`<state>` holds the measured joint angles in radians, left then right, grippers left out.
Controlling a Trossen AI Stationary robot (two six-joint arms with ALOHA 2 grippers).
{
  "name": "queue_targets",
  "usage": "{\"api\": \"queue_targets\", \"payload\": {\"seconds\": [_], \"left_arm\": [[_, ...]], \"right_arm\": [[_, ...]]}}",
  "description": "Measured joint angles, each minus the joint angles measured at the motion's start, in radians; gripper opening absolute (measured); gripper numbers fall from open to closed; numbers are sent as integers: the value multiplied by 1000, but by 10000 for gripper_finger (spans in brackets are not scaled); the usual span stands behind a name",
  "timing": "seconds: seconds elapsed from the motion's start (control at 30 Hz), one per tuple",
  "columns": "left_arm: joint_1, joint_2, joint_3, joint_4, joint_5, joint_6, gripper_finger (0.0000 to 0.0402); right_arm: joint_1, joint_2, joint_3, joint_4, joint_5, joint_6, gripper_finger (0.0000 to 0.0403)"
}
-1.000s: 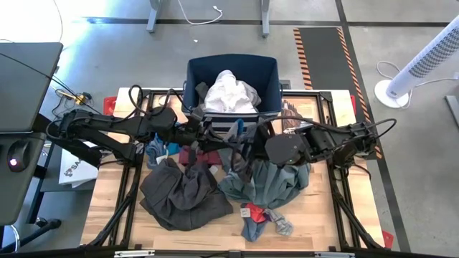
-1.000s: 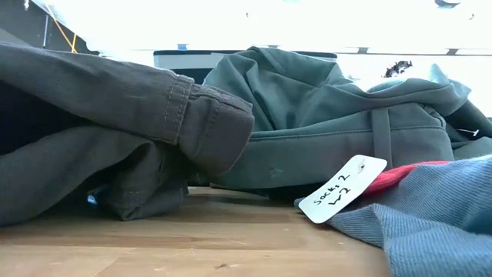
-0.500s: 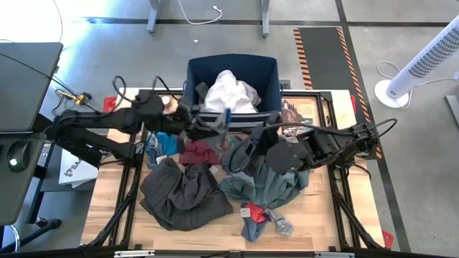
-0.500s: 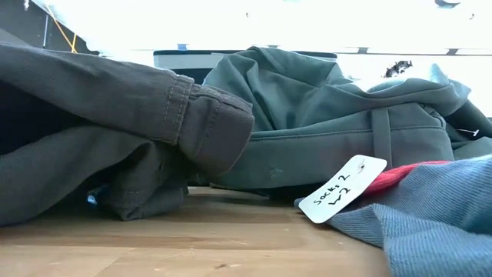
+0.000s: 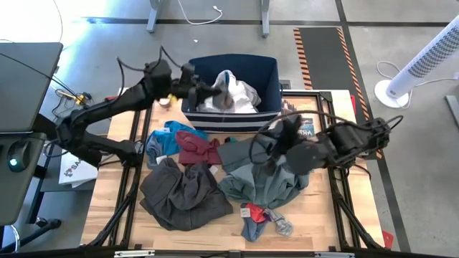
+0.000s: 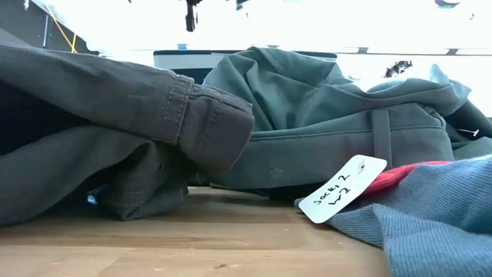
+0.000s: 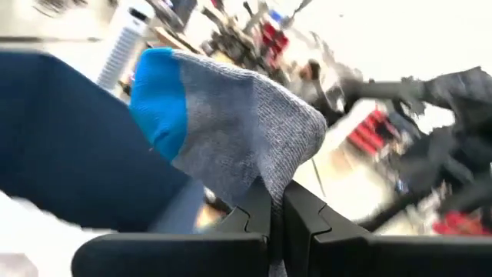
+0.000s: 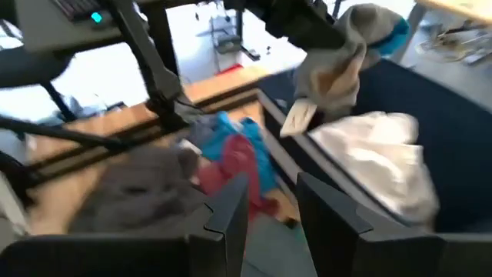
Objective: Sort clothes
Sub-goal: Put the grey sock into the blue laundry bin
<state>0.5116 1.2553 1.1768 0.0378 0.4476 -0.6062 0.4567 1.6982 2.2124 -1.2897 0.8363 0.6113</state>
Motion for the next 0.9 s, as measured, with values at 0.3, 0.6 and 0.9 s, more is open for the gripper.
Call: {"api": "queue_targets", "payload": {"seconds": [0.3, 0.6, 0.9], "left_arm": [[125, 285, 219, 94, 22, -62, 0], [145, 488, 348, 91, -40, -93, 3], [129, 615, 388, 89, -82, -100, 4]], "right_arm": [[-8, -137, 0, -287, 40, -6, 110], [-11, -315, -160, -277, 54, -75, 110], [-38, -497, -449, -239, 68, -26, 110]]}}
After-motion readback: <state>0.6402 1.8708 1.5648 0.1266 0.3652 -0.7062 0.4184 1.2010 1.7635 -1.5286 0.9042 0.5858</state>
